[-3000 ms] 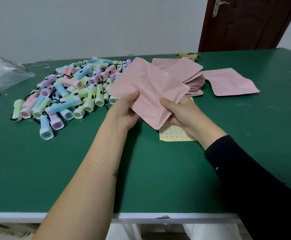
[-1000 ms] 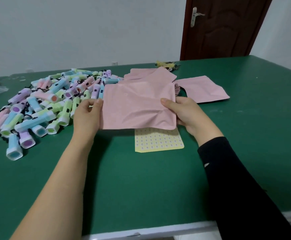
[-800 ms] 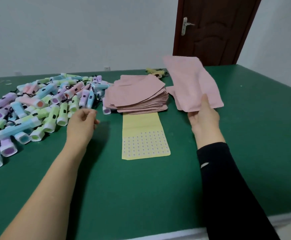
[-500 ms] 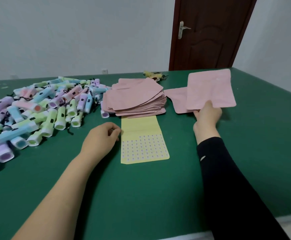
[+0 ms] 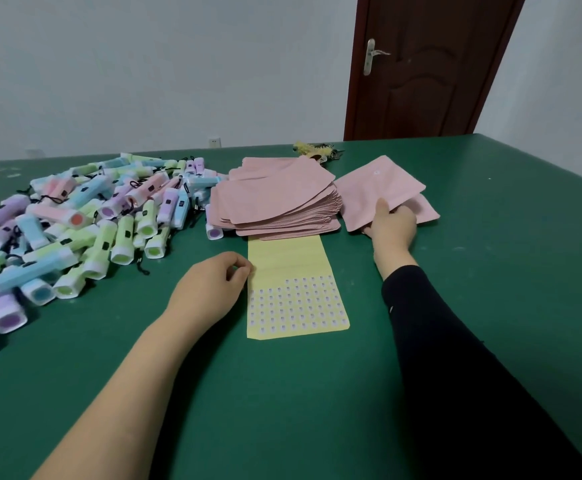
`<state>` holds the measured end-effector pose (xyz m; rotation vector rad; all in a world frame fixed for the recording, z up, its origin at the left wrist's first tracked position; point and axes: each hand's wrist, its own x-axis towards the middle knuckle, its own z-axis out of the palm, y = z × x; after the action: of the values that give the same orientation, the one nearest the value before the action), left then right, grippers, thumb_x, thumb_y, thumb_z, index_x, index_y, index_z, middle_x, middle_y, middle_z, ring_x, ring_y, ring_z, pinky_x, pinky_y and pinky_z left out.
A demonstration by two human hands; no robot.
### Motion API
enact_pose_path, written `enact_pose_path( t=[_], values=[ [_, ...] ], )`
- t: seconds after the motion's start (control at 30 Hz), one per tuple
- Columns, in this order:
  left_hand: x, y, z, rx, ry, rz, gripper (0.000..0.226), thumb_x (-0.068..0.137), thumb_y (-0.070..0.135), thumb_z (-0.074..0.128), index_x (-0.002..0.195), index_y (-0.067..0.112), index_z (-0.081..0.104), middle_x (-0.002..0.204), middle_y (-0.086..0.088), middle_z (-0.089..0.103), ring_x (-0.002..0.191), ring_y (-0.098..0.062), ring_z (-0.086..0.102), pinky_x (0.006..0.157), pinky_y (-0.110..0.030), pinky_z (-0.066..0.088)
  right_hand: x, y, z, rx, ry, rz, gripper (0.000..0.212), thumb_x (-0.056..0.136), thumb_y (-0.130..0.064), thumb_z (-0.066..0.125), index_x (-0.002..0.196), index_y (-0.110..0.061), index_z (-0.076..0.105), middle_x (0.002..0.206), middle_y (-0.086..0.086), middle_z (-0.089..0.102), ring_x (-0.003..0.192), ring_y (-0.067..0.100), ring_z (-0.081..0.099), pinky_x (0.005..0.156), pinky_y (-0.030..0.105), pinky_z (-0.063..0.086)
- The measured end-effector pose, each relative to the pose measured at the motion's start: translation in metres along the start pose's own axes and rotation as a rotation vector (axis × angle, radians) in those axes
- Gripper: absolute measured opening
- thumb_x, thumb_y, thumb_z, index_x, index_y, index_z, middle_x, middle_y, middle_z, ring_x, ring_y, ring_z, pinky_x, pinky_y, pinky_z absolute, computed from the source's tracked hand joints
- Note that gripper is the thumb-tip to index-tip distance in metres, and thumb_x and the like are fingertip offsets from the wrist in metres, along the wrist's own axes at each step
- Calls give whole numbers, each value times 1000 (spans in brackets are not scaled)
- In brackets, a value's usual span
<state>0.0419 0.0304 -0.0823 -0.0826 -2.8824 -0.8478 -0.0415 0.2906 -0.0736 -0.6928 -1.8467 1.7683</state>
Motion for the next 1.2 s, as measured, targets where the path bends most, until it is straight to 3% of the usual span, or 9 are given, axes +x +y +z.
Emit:
enact_pose_path(
  t=[0.1,0.4,0.5,0.6,0.73,0.87,1.0,1.1,1.2],
  values=[
    [-1,1,0,15,-2,-2,18,99,28,49,100,36,65,74,13,64,61,-6,55,52,-25,34,1,4,1,-187,63,-85,32,100,-24,50,119,1,49,117,17,63,103,37,62,81,36,49],
    [-4,2,1,12,7,11,13,98,32,52,101,36,64,63,18,53,57,1,49,50,-22,30,2,5,-1,-500,110,-84,70,99,-8,42,153,-2,-2,128,22,57,100,34,63,70,32,40],
    [-3,1,1,16,1,12,13,98,33,51,102,36,63,66,19,54,58,2,49,50,-22,30,2,6,-4,-491,127,-97,71,100,-11,42,153,-5,-6,119,20,63,90,33,61,71,32,38],
    [-3,1,1,16,1,13,13,98,33,51,102,36,63,66,19,54,59,2,49,51,-22,31,3,5,-8,-573,130,-112,69,102,-19,42,154,-9,-3,119,18,64,99,38,62,72,37,38],
    [-3,2,1,20,-2,12,13,99,32,51,102,35,63,67,19,54,59,1,49,51,-23,31,6,4,-16,-626,95,-155,65,102,-21,43,154,-9,6,132,17,54,103,39,61,71,38,39],
    [-3,3,1,22,-4,15,14,99,31,50,104,35,63,70,20,55,60,2,48,52,-23,31,12,2,-22,-442,119,-143,53,100,-13,42,150,-17,26,143,14,32,80,25,52,73,31,39],
    [-3,3,1,22,-6,15,14,99,31,50,104,35,63,72,21,56,61,2,48,52,-23,31,24,-2,-26,49,101,123,44,97,-8,39,141,-10,41,126,13,53,83,25,64,79,33,56],
    [-3,3,1,27,-7,15,14,99,32,50,104,36,63,72,20,56,60,2,48,52,-22,31,33,-5,-31,332,89,267,18,94,1,42,91,-4,59,83,3,63,57,14,61,52,22,53],
    [-3,3,1,26,-7,13,14,99,32,50,104,36,63,71,19,57,61,1,49,52,-23,32,35,-5,-33,422,126,309,26,90,6,41,73,-10,53,76,4,65,62,16,64,53,23,54]
  ],
)
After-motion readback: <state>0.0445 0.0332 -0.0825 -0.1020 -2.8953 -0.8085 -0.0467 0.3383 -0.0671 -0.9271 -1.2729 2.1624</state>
